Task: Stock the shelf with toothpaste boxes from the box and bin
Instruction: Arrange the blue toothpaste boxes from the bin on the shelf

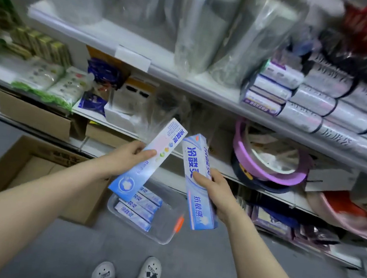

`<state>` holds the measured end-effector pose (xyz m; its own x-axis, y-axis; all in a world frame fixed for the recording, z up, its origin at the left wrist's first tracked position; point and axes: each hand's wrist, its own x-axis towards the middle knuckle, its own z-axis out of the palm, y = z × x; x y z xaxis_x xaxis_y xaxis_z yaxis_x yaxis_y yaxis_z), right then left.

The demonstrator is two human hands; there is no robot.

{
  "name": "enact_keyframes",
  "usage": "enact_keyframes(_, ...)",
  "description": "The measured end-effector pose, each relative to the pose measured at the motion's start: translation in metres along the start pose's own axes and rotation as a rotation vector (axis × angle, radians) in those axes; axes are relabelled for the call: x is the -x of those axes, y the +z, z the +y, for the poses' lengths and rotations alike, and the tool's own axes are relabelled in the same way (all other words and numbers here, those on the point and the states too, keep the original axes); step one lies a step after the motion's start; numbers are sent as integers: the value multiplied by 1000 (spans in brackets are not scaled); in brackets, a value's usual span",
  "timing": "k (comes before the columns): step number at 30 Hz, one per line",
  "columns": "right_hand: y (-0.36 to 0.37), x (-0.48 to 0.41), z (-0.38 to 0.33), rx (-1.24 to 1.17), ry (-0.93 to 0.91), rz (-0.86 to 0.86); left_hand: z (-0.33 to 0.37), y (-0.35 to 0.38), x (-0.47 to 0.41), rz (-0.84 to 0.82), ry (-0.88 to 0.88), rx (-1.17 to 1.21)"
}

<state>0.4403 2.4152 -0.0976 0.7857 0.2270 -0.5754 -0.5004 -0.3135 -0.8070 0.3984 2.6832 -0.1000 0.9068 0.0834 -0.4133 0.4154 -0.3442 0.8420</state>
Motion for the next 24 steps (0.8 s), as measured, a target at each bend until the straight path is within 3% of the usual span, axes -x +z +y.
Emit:
enact_keyframes(4,-13,28,-42,173,-115,104,43,-24,20,43,70,-189)
enact_keyframes(11,-29,78,-119,486,-388,312,124,-59,63,121,213,-254)
enact_keyframes(24,-70,158,-218,450,-588,392,246,-93,110,263,479,-293)
